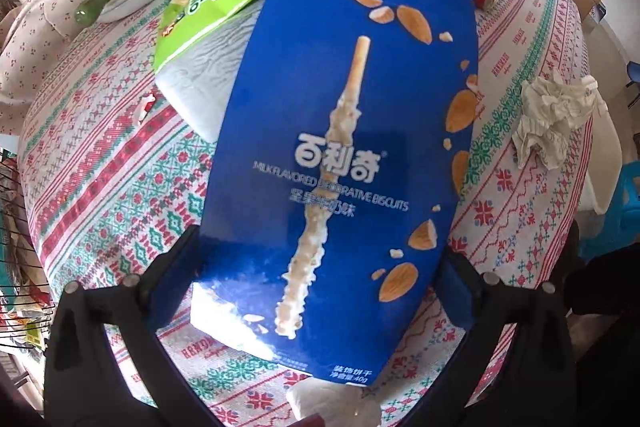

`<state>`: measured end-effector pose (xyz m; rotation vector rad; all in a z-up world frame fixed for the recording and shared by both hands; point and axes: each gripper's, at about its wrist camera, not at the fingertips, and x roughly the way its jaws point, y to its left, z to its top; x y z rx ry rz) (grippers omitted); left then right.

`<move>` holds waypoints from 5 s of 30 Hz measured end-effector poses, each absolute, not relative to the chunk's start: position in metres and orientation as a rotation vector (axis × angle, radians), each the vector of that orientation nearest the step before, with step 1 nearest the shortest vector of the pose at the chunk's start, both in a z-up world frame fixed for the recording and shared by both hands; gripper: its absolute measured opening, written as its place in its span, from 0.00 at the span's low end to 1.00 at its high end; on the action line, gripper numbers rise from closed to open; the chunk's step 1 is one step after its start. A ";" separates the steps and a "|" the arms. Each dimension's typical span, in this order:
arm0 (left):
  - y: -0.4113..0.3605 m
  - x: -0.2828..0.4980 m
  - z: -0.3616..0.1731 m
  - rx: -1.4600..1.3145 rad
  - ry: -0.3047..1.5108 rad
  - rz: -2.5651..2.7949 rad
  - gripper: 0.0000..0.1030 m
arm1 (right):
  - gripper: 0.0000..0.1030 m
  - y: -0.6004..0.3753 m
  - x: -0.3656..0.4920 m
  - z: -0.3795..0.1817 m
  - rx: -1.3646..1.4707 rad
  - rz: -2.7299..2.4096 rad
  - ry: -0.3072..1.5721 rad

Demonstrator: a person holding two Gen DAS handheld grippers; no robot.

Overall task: Collect trash
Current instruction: 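Grasp the blue biscuit box with the left gripper, then grasp the crumpled tissue with the right gripper while the left holds the box, then move both items over the white bin and open both grippers, then grasp the yellow wrapper with the left gripper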

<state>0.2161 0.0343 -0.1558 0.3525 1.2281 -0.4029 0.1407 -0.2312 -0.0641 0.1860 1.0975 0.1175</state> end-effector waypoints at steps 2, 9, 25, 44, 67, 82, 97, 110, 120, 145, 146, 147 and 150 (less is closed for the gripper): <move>0.041 0.217 -0.148 0.275 1.220 -0.412 0.98 | 0.77 -0.228 0.141 -0.066 0.176 0.123 1.102; 0.050 0.207 -0.116 0.164 1.159 -0.400 0.96 | 0.77 -0.218 0.145 -0.073 0.159 0.154 1.128; 0.038 0.179 -0.067 0.167 1.018 -0.352 0.91 | 0.67 -0.170 0.175 -0.108 0.178 0.293 1.176; 0.015 0.161 -0.051 0.199 0.941 -0.358 0.91 | 0.22 -0.166 0.188 -0.106 0.166 0.264 1.153; -0.174 0.089 -0.077 0.410 0.962 -0.752 0.91 | 0.22 -0.386 0.078 -0.043 0.398 -0.102 0.993; -0.265 0.064 -0.142 0.559 1.001 -0.804 0.93 | 0.22 -0.456 0.035 -0.070 0.464 -0.255 1.038; -0.261 0.065 -0.135 0.534 0.940 -0.788 1.00 | 0.23 -0.454 0.040 -0.070 0.455 -0.256 1.056; -0.223 0.074 -0.114 0.486 0.949 -0.727 1.00 | 0.27 -0.439 0.053 -0.084 0.423 -0.239 1.128; -0.195 0.080 -0.098 0.438 0.937 -0.685 1.00 | 0.64 -0.432 0.055 -0.075 0.461 -0.229 1.098; -0.065 0.169 -0.062 0.203 1.010 -0.338 1.00 | 0.77 -0.347 0.114 -0.034 0.295 -0.119 1.012; -0.059 0.174 -0.063 0.194 1.018 -0.331 1.00 | 0.77 -0.343 0.117 -0.034 0.292 -0.112 1.012; -0.054 0.179 -0.064 0.188 1.025 -0.327 1.00 | 0.77 -0.339 0.120 -0.033 0.289 -0.104 1.013; -0.042 0.195 -0.070 0.189 1.044 -0.316 0.96 | 0.77 -0.327 0.130 -0.033 0.276 -0.084 1.016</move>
